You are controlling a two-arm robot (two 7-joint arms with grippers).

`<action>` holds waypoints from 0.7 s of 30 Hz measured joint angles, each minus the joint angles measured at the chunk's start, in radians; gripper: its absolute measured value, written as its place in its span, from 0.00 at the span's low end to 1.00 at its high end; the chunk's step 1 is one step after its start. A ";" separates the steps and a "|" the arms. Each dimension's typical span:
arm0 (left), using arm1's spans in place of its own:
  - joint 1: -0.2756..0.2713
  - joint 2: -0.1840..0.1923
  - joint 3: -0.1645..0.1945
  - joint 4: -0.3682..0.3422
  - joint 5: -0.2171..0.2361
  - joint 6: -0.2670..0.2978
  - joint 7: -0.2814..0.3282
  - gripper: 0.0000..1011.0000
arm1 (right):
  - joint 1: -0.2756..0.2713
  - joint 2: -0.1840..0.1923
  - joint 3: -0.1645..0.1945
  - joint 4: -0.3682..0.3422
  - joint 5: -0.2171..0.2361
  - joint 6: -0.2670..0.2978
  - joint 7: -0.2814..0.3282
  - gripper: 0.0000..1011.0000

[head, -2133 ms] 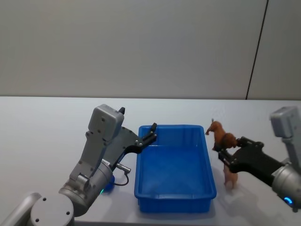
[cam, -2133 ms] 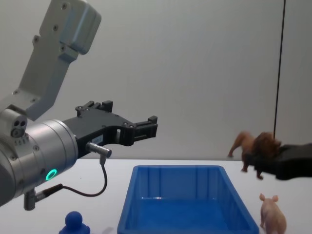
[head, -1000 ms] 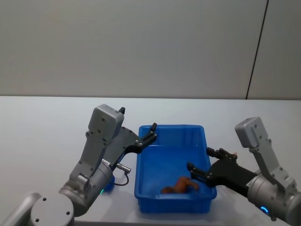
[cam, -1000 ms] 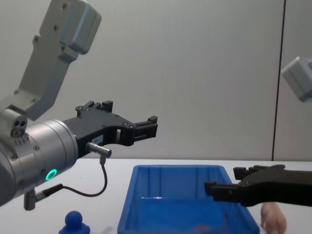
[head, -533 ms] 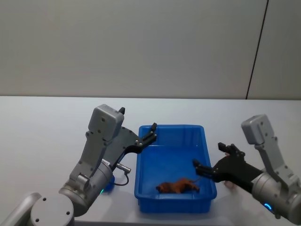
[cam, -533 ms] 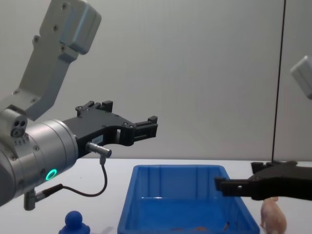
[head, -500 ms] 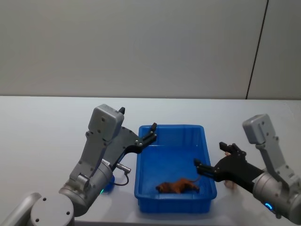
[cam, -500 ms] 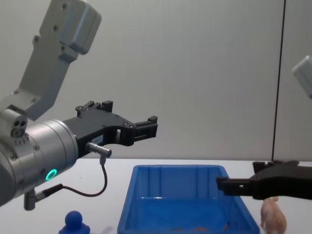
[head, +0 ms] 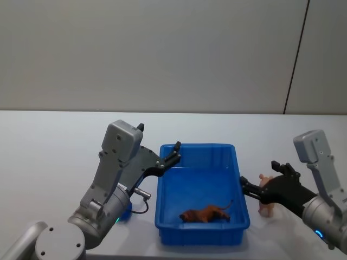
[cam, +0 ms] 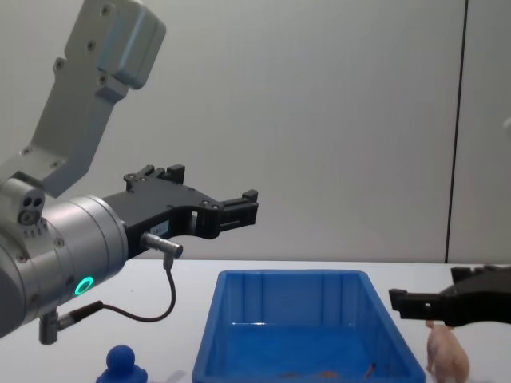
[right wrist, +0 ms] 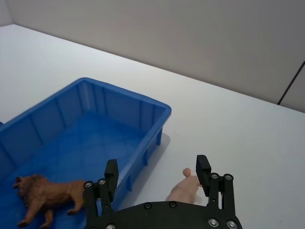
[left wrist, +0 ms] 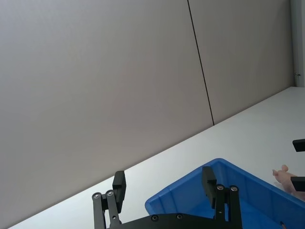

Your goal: Pick up the two dolls from the table and place them into the box.

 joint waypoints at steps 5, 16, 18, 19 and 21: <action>0.000 0.000 0.000 0.000 0.000 0.000 0.000 0.99 | 0.001 -0.001 0.001 0.014 -0.010 0.005 -0.019 0.99; 0.000 0.000 0.000 0.000 0.000 0.000 0.000 0.99 | 0.001 -0.007 -0.003 0.041 -0.031 0.020 -0.049 0.99; 0.000 0.000 0.000 0.000 0.000 0.000 0.000 0.99 | 0.002 -0.008 -0.004 0.046 -0.035 0.025 -0.052 0.99; 0.000 0.000 0.000 0.000 0.000 0.000 0.000 0.99 | 0.002 -0.009 -0.005 0.049 -0.038 0.029 -0.055 0.99; 0.000 0.000 0.000 0.000 0.000 0.000 0.000 0.99 | 0.002 -0.010 -0.005 0.053 -0.041 0.033 -0.056 0.99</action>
